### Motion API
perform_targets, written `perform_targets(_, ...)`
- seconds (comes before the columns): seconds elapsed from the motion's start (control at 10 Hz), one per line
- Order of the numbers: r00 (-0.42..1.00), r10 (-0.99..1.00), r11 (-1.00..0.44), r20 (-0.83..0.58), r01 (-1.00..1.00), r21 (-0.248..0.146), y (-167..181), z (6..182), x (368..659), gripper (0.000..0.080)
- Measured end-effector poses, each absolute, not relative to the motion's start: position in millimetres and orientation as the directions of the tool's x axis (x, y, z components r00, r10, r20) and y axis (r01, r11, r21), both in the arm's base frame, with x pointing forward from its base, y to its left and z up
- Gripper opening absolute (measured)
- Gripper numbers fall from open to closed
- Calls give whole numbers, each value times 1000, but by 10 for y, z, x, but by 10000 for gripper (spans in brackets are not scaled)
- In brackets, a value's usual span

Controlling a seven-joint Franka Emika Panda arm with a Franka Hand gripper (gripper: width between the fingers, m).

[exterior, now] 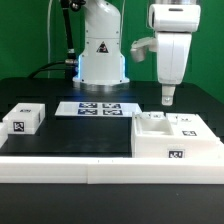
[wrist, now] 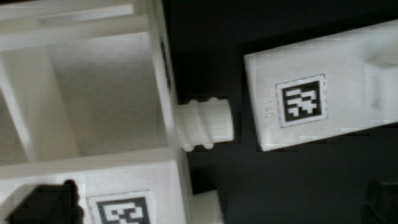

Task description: Assemble cabinet

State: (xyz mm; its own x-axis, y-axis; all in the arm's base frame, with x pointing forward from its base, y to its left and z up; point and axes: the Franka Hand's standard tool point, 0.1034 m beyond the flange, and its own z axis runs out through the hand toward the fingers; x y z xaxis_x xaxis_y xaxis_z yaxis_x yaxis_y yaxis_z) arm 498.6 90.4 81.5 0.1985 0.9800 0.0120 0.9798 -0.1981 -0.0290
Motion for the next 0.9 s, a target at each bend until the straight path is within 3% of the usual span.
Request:
perform_targets(0.5, 199, 980, -199, 11, 979, -34, 900, 788, 4963, 797)
perform_targets(0.6, 197, 980, -197, 24, 980, -14, 906, 745, 4877, 797)
perform_targets(0.9, 139, 990, -139, 11, 990, -33, 960, 666, 4594, 797)
